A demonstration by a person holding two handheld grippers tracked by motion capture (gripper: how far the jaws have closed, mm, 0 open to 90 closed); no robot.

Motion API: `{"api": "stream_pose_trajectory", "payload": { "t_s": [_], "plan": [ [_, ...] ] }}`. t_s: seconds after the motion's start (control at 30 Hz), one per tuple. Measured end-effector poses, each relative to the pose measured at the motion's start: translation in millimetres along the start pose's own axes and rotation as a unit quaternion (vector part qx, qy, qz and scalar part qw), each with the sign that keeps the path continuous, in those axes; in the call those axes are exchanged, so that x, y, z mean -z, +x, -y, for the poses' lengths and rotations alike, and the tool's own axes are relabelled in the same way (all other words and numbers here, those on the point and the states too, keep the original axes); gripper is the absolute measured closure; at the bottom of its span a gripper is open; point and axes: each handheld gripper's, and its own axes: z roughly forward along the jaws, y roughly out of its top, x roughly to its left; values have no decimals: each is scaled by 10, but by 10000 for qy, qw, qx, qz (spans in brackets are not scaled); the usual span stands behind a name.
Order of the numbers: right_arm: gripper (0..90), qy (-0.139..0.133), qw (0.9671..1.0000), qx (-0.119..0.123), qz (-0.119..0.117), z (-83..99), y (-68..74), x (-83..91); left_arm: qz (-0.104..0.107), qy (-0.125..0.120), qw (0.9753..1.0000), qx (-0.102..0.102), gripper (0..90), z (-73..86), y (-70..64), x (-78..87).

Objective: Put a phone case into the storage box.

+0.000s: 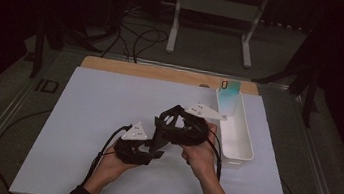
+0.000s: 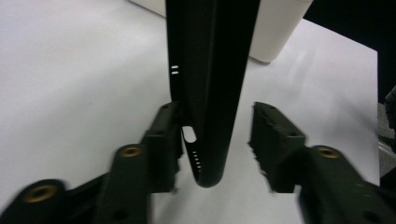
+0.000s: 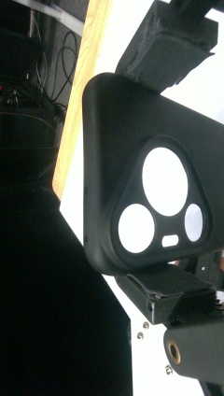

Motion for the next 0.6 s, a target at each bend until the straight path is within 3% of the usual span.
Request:
{"api": "stream_pose_trajectory", "payload": {
  "t_s": [0.23,0.27,0.37,0.6],
  "plan": [
    [137,8,10000,-23,20,6,-43,8,-435,-242,9987,95,177,12,5,88],
    [137,8,10000,-23,20,6,-43,8,-435,-242,9987,95,158,12,5,88],
    [137,10,10000,-38,41,2,-66,11,-735,-290,9968,127,128,27,36,167],
    [137,36,10000,-46,42,-10,-94,-3,-868,-390,9953,179,5,73,110,274]
  ]
}}
